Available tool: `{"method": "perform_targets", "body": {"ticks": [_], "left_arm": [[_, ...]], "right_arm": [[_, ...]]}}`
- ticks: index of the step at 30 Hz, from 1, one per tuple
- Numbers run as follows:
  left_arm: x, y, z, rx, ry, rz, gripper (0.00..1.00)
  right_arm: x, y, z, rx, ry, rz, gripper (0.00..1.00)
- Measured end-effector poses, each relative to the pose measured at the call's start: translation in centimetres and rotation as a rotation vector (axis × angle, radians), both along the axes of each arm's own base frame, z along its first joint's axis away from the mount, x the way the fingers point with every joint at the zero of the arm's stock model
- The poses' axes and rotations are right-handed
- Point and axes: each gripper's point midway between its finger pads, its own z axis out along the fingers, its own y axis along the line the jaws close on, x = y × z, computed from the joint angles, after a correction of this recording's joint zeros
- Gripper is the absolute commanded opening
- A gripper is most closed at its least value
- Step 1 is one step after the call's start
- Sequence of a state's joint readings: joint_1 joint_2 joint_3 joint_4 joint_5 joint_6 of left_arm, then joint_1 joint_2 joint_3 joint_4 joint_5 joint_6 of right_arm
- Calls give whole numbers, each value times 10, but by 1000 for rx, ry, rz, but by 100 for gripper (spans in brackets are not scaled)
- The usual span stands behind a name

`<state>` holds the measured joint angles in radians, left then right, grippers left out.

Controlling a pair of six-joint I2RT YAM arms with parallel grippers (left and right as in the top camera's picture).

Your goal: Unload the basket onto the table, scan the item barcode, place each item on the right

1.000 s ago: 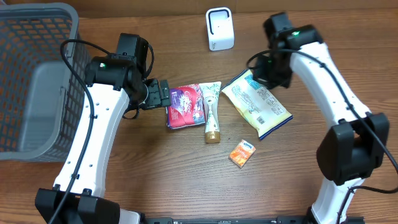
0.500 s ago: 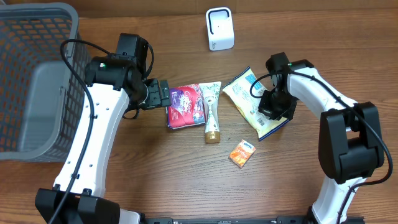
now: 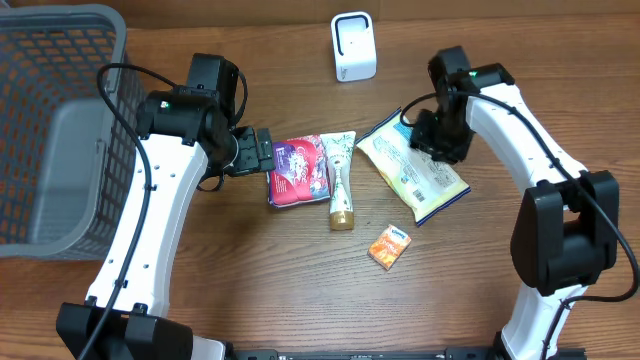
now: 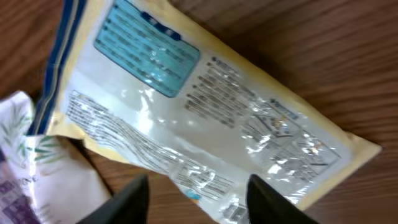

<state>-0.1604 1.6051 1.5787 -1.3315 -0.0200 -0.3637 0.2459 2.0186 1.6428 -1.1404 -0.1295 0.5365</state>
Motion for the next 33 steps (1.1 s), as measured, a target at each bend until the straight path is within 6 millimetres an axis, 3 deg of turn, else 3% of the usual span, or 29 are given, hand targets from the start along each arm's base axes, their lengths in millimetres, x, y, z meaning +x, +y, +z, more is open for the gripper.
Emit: {"method": "perform_targets", "body": {"ticks": [3, 6, 11, 13, 17, 20, 21, 22, 25, 26, 29, 33], "left_arm": [[0, 0, 0, 0, 0, 0, 100], [0, 0, 0, 0, 0, 0, 100], [0, 0, 0, 0, 0, 0, 100], [0, 0, 0, 0, 0, 0, 100], [0, 0, 0, 0, 0, 0, 100], [0, 0, 0, 0, 0, 0, 100], [0, 0, 0, 0, 0, 0, 100], [0, 0, 0, 0, 0, 0, 99], [0, 0, 0, 0, 0, 0, 100], [0, 0, 0, 0, 0, 0, 100], [0, 0, 0, 0, 0, 0, 100], [0, 0, 0, 0, 0, 0, 100]], "right_arm": [[10, 19, 0, 23, -63, 45, 60], [7, 32, -9, -17, -92, 94, 61], [-4, 41, -38, -111, -86, 149, 53], [-4, 40, -47, -128, -80, 158, 43], [-12, 34, -44, -155, -39, 152, 54], [-12, 29, -17, -179, -11, 168, 67], [-6, 29, 1, -180, -30, 184, 78], [4, 30, 23, -177, -74, 207, 82], [11, 29, 80, -176, -157, 350, 87], [10, 31, 89, -177, -177, 381, 87], [6, 39, 99, -194, -215, 470, 87], [5, 53, 79, -226, -219, 546, 87]]}}
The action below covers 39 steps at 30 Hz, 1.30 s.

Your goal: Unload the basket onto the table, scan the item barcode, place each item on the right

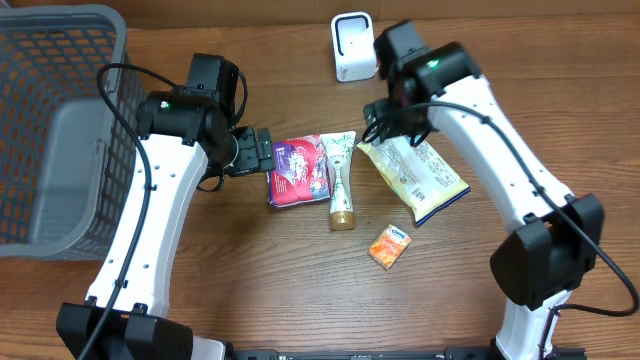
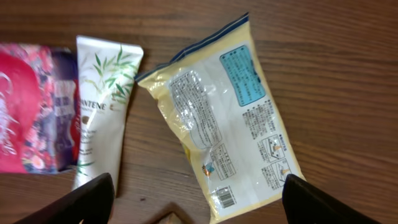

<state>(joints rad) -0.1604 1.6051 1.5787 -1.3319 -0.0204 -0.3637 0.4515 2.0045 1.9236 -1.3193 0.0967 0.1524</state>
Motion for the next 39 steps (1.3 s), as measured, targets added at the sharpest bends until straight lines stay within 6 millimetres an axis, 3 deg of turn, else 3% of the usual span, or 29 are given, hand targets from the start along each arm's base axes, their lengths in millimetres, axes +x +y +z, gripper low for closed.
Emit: {"method": "perform_targets", "body": {"ticks": [9, 21, 24, 26, 35, 39], "left_arm": [[0, 0, 0, 0, 0, 0, 100], [0, 0, 0, 0, 0, 0, 100], [0, 0, 0, 0, 0, 0, 100], [0, 0, 0, 0, 0, 0, 100], [0, 0, 0, 0, 0, 0, 100], [0, 0, 0, 0, 0, 0, 100]], "right_arm": [[-12, 1, -93, -219, 46, 82, 93], [-5, -5, -139, -277, 21, 76, 92], [-3, -5, -140, -281, 11, 74, 91], [-2, -5, -141, -283, 8, 74, 80], [0, -12, -139, -322, 10, 31, 5], [4, -16, -127, -315, 43, -19, 4]]}}
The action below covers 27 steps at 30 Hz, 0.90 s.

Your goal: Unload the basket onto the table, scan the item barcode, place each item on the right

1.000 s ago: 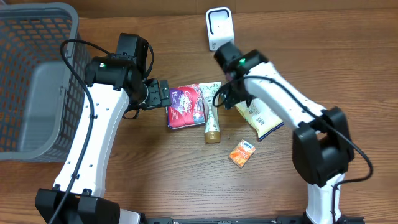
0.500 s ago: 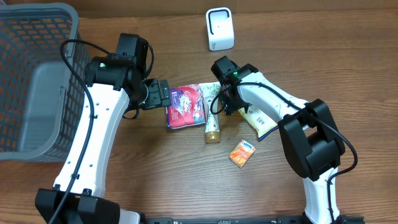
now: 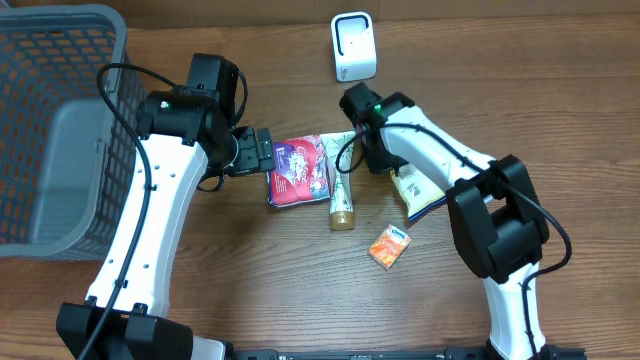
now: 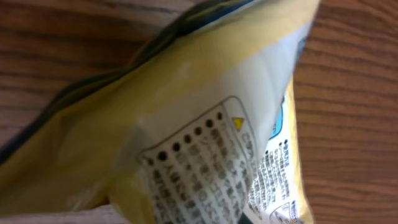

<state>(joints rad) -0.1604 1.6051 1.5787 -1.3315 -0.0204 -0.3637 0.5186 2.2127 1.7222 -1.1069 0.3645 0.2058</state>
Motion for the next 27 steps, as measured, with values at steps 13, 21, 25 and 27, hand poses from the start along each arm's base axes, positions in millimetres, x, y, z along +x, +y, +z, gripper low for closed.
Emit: {"method": "perform_targets", "body": {"ticks": [13, 21, 25, 27], "left_arm": [[0, 0, 0, 0, 0, 0, 100], [0, 0, 0, 0, 0, 0, 100], [0, 0, 0, 0, 0, 0, 100], [0, 0, 0, 0, 0, 0, 100]], "right_arm": [[19, 51, 88, 654, 191, -94, 4], [16, 53, 88, 1080, 349, -151, 7], [11, 31, 54, 998, 370, -275, 16], [12, 13, 44, 953, 366, -343, 18]]}}
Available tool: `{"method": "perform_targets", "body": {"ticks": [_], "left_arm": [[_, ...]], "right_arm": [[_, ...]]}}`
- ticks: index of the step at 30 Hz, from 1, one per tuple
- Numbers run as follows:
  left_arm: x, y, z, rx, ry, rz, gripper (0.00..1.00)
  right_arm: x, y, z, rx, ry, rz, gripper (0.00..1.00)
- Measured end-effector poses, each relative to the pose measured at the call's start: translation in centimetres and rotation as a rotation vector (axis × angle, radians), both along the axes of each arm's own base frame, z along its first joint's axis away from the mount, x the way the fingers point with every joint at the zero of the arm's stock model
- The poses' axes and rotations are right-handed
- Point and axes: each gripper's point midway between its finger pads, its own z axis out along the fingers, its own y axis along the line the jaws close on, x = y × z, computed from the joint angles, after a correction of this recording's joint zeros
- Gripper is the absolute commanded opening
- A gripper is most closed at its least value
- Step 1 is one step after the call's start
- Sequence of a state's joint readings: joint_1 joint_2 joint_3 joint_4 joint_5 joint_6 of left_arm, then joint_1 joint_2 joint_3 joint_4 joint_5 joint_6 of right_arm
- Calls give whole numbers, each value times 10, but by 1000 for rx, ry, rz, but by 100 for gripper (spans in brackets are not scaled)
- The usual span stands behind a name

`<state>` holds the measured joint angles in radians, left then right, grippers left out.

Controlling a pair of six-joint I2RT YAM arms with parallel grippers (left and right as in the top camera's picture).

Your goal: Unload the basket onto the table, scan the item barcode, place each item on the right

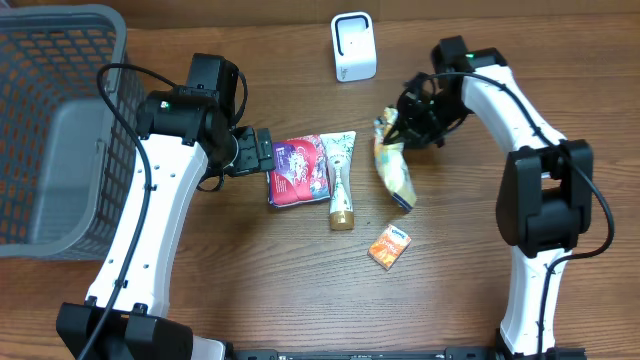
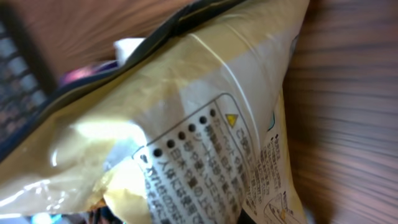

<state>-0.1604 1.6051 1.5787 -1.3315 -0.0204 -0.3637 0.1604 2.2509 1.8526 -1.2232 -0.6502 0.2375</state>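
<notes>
A yellow snack bag (image 1: 393, 168) with blue-edged seal and printed back hangs tilted from my right gripper (image 1: 402, 124), which is shut on its upper end. In the right wrist view the bag (image 2: 205, 118) fills the frame and hides the fingers. The white scanner (image 1: 353, 46) stands at the back of the table, left of the gripper. My left gripper (image 1: 263, 152) stands open beside the left edge of a red pouch (image 1: 298, 170), holding nothing.
A white Pantene tube (image 1: 340, 180) lies next to the red pouch. A small orange box (image 1: 390, 245) lies in front of the hanging bag. A grey mesh basket (image 1: 50, 130) fills the left side. The table is brown wood.
The right gripper was low at the bag's left end near the tube; it is now further right and higher, with the bag raised off the table and hanging from it. The left arm is unchanged.
The right gripper was open close above the flat bag, then open higher up with the whole bag and tube in view, then down at the bag's left end. Now the bag hangs from it. The left arm stayed beside the red pouch throughout.
</notes>
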Motion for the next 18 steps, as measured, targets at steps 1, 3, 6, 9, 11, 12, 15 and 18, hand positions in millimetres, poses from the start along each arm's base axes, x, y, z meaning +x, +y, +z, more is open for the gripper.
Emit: {"method": "perform_targets", "body": {"ticks": [1, 3, 6, 9, 11, 12, 15, 18], "left_arm": [[0, 0, 0, 0, 0, 0, 100], [0, 0, 0, 0, 0, 0, 100], [0, 0, 0, 0, 0, 0, 100], [0, 0, 0, 0, 0, 0, 100], [0, 0, 0, 0, 0, 0, 100], [0, 0, 0, 0, 0, 0, 100], [0, 0, 0, 0, 0, 0, 100], [0, 0, 0, 0, 0, 0, 100]], "right_arm": [[3, -11, -2, -19, 8, -28, 18], [8, -34, -6, -60, 20, -83, 22], [10, -78, -14, -148, 59, -171, 28], [-2, -122, -23, -280, 123, -222, 4], [-11, -144, -23, -341, 164, -246, 4], [-13, -148, -22, -354, 174, -249, 4], [-14, -148, -12, -352, 168, -214, 4], [-8, -131, 3, -324, 122, -160, 4]]}}
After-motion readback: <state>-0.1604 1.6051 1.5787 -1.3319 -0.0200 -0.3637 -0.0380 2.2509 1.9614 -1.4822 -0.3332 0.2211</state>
